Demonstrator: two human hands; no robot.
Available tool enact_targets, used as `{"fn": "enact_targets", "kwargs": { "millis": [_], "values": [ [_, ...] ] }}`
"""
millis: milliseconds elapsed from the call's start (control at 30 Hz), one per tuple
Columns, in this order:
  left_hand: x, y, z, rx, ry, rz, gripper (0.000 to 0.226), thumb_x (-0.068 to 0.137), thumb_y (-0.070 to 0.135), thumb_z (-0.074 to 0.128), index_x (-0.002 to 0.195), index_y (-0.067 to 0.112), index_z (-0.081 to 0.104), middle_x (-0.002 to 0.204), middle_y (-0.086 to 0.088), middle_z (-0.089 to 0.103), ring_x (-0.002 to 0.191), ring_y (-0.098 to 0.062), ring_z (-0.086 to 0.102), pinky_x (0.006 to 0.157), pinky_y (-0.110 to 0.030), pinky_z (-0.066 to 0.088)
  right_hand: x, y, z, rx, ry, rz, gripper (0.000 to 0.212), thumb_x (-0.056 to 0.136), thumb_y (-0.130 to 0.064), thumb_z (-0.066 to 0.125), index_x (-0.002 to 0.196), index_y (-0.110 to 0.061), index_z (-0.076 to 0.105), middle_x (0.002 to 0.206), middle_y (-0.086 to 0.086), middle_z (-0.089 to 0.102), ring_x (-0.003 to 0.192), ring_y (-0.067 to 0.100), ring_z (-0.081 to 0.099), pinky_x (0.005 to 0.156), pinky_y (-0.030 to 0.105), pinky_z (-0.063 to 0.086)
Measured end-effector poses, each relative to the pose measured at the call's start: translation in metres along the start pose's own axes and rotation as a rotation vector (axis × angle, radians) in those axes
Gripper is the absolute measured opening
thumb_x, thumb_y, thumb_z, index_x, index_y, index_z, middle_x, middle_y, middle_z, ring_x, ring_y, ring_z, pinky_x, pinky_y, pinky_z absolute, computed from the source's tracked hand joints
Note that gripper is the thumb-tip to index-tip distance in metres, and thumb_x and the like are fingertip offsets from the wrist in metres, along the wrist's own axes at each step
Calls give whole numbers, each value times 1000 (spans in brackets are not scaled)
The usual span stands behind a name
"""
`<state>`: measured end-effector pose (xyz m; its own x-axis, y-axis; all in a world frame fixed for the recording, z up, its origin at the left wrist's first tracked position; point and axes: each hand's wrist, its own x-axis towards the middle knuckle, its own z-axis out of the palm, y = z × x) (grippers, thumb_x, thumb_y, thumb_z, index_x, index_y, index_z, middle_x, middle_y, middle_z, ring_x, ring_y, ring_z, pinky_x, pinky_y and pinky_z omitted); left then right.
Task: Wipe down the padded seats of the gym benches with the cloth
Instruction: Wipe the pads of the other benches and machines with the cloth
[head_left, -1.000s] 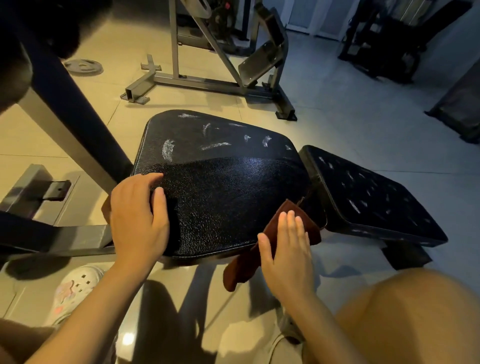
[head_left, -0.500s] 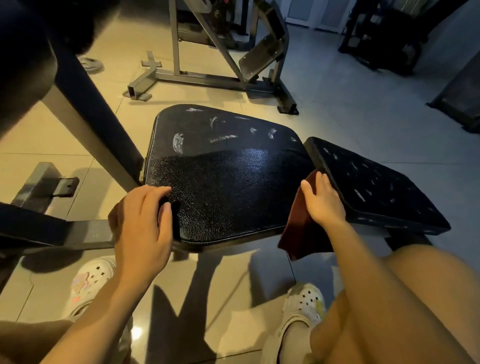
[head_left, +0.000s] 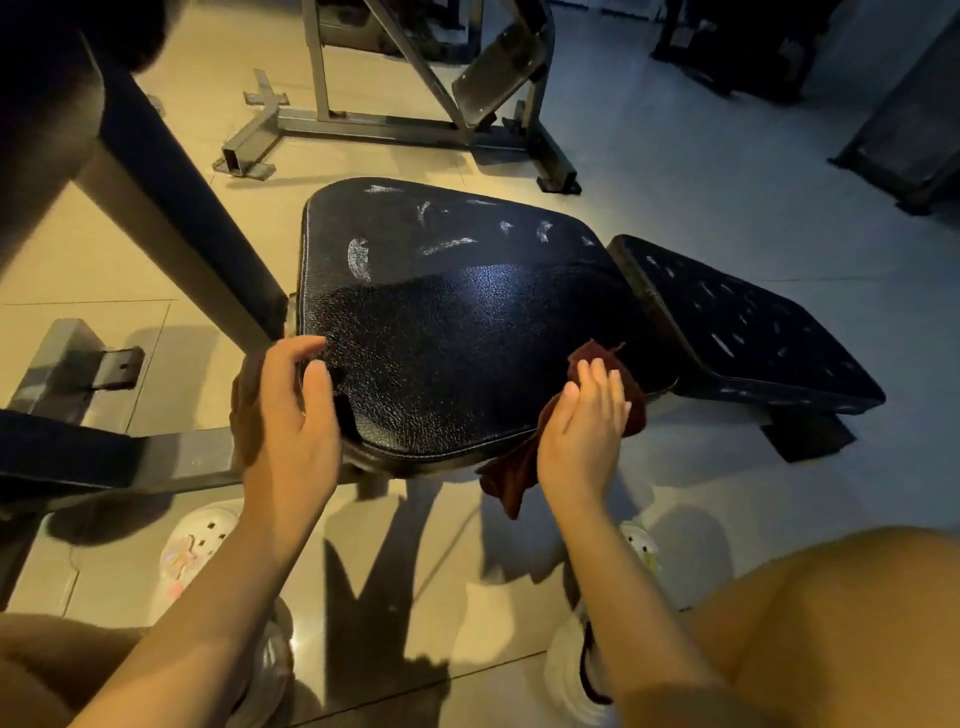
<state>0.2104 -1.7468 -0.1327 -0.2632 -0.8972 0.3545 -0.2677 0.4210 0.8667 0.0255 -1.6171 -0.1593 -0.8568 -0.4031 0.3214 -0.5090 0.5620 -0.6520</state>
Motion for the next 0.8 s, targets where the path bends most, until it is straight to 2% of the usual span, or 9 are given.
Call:
{"fn": "enact_targets", "kwargs": {
  "millis": [133, 267, 400, 467, 500, 567, 633, 700, 800],
  "values": [
    [-26, 0, -16, 125, -89, 41, 32, 97, 38, 35, 119, 23, 53, 114, 1, 57, 108, -18, 53, 88, -31, 38, -30, -23, 13, 37, 11, -61, 42, 103, -19, 34, 140, -3, 48, 149, 12, 43, 146, 24, 27, 120, 32, 3],
    [-41, 4, -37, 169, -145, 81, 32, 99, 33, 40, 120, 16, 57, 115, -3, 59, 103, -11, 51, 80, -9, 34, -69, -57, 16, 81, -27, -180, 50, 97, -26, 30, 126, 1, 61, 133, 16, 60, 131, 32, 49, 118, 32, 12],
    [-48, 24, -55, 172, -172, 89, 23, 102, 21, 46, 120, 14, 59, 114, 2, 57, 99, 2, 44, 76, -6, 32, -93, -94, 10, -5, -251, -337, 62, 97, -32, 15, 135, -3, 54, 142, 12, 53, 139, 26, 41, 117, 36, 3],
    [-55, 30, -67, 171, -189, 54, 23, 100, 22, 48, 120, 16, 58, 112, 10, 53, 100, 4, 43, 74, 0, 32, -97, -107, -1, 5, -415, -398, 46, 106, -22, 23, 142, -6, 46, 149, 11, 45, 144, 23, 32, 119, 29, 1],
    [-58, 31, -73, 149, -191, 17, 23, 99, 22, 50, 120, 18, 58, 113, 12, 53, 101, 2, 46, 73, 1, 32, -97, -111, -6, 66, -491, -363, 41, 107, -18, 30, 141, -8, 49, 145, 11, 48, 140, 23, 36, 119, 28, 10],
    [-64, 31, -82, 78, -204, -45, 20, 96, 21, 56, 115, 25, 58, 111, 13, 58, 98, 1, 53, 73, 1, 34, -96, -120, -21, 294, -573, -189, 34, 106, -23, 35, 121, -11, 63, 112, 6, 64, 108, 16, 55, 94, 22, 34],
    [-70, 30, -86, 37, -281, -61, 24, 92, 22, 63, 112, 34, 56, 107, 19, 61, 98, 8, 56, 76, -3, 37, -96, -127, -33, 532, -611, -45, 29, 105, -27, 39, 98, -17, 66, 86, -4, 63, 79, 2, 56, 74, 19, 39],
    [-78, 28, -83, 39, -389, -59, 32, 87, 28, 70, 113, 41, 55, 105, 28, 59, 97, 12, 56, 77, -6, 39, -98, -130, -39, 681, -636, 27, 27, 104, -27, 42, 89, -26, 64, 80, -9, 64, 71, -7, 58, 68, 10, 43],
    [-86, 29, -74, 6, -404, -84, 33, 82, 31, 76, 105, 44, 57, 94, 25, 63, 89, 14, 57, 71, -6, 41, -98, -133, -52, 747, -621, 37, 25, 103, -27, 44, 94, -22, 67, 82, -9, 65, 74, -4, 60, 64, 9, 46]
  ]
}}
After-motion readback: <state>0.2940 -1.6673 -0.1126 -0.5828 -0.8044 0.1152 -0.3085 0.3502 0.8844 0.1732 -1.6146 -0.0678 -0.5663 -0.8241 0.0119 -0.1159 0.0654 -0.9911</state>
